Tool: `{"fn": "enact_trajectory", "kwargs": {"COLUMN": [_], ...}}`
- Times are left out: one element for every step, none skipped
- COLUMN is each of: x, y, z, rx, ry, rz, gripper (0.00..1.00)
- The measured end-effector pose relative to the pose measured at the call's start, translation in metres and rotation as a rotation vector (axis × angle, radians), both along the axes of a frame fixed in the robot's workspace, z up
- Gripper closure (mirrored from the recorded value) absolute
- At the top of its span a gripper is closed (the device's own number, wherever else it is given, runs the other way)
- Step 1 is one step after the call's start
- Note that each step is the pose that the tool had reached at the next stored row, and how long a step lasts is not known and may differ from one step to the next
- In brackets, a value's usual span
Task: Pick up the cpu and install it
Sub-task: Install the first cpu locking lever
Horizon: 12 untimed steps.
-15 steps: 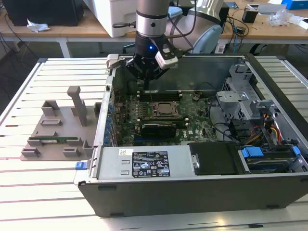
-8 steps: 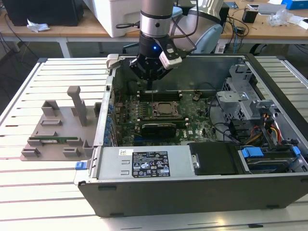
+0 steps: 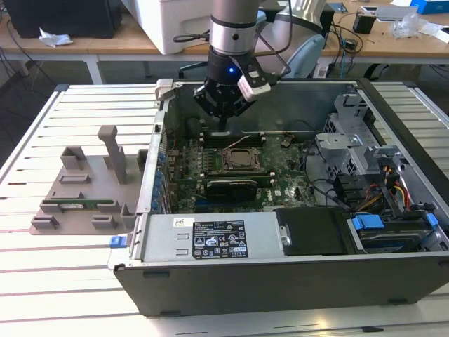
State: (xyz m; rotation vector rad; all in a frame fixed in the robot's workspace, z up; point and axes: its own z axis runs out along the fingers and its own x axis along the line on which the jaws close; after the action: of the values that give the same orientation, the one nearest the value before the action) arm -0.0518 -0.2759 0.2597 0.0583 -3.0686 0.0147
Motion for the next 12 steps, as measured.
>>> {"fn": "enact_trajectory", "kwargs": {"x": [0.0000, 0.0000, 0.0000, 0.0001, 0.0001, 0.0002, 0.0001, 0.0001, 0.0001, 0.0001, 0.0001, 0.0001], "y": [0.0000, 0.0000, 0.0000, 0.0001, 0.0001, 0.0001, 0.0000, 0.0000, 0.0000, 0.0000, 0.0001, 0.0000], "z": [0.0000, 0.0000, 0.0000, -0.0001, -0.0002, -0.0003, -0.0003, -0.0003, -0.0004, -0.0004, -0.0006, -0.0004], "rx": [0.0000, 0.0000, 0.0000, 0.0002, 0.0001, 0.0000, 0.0000, 0.0001, 0.0000, 0.0000, 0.0003, 0.0001], "ry": [0.0000, 0.0000, 0.0000, -0.0004, -0.0058, -0.0212, -0.0392, -0.0527, -0.0647, -0.0798, -0.0945, -0.0995], "rz": [0.000, 0.000, 0.000, 0.000, 0.000, 0.000, 0.000, 0.000, 0.000, 0.000, 0.000, 0.000], "gripper": [0.89, 0.89, 0.89, 0.89, 0.89, 0.89, 0.89, 0.89, 0.89, 0.89, 0.89, 0.89]}}
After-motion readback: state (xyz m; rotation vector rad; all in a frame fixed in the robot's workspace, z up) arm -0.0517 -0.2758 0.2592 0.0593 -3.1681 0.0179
